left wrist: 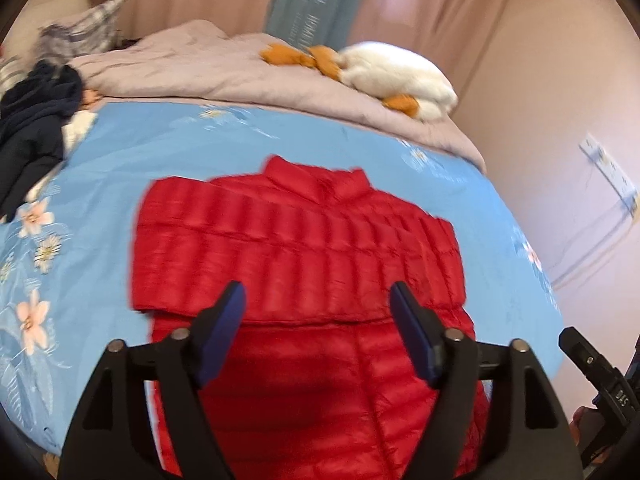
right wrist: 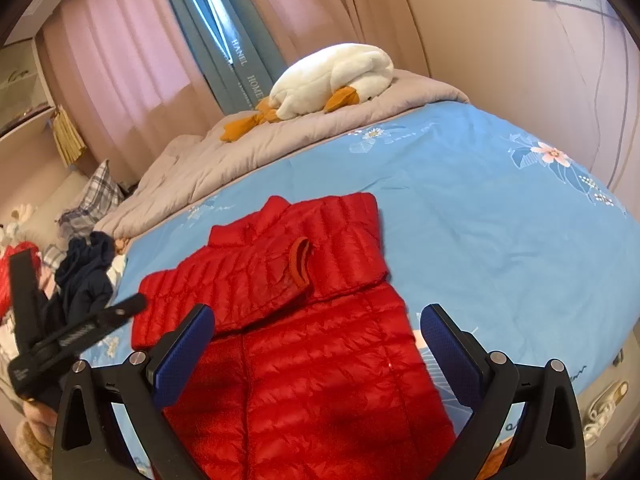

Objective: Fold large clothes
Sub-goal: 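Withdraw the left gripper from the jacket and move it beside the hem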

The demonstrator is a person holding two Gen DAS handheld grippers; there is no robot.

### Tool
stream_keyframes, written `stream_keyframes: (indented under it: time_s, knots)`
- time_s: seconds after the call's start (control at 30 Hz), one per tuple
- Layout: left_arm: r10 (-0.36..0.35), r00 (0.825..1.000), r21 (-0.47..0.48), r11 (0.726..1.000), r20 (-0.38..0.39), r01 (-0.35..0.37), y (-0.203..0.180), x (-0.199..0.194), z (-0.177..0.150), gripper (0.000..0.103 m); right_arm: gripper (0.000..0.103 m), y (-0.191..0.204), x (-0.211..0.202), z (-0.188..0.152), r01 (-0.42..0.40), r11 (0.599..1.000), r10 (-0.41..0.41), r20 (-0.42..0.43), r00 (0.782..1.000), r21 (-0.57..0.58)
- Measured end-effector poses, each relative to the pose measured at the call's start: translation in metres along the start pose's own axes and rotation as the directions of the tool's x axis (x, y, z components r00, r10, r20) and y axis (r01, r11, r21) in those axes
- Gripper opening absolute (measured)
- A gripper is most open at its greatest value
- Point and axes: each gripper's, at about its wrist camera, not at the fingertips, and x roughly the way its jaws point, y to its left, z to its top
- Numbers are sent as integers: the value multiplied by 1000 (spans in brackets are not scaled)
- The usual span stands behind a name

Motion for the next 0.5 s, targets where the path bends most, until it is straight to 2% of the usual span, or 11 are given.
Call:
stream_keyframes:
  time_s: [0.17, 0.33, 0.4, 0.5]
  knots:
    - [62, 997, -75, 995, 48, -59, 36, -27, 2, 90, 102, 8, 2, -1, -7, 1000, 7, -3, 1000, -17]
    - [125, 989, -126, 985, 83, -114, 61, -47, -4, 92, 102, 23, 6, -2, -16, 998, 15, -19, 1000, -56]
    - [141, 986, -149, 981, 90, -127, 71, -51, -10, 101, 102, 28, 7, -1, -19, 997, 17, -23, 1000, -69]
    - [161, 984, -186, 972, 81, -144, 86, -54, -18, 102, 102, 37, 8, -1, -23, 995, 21, -26, 999, -96]
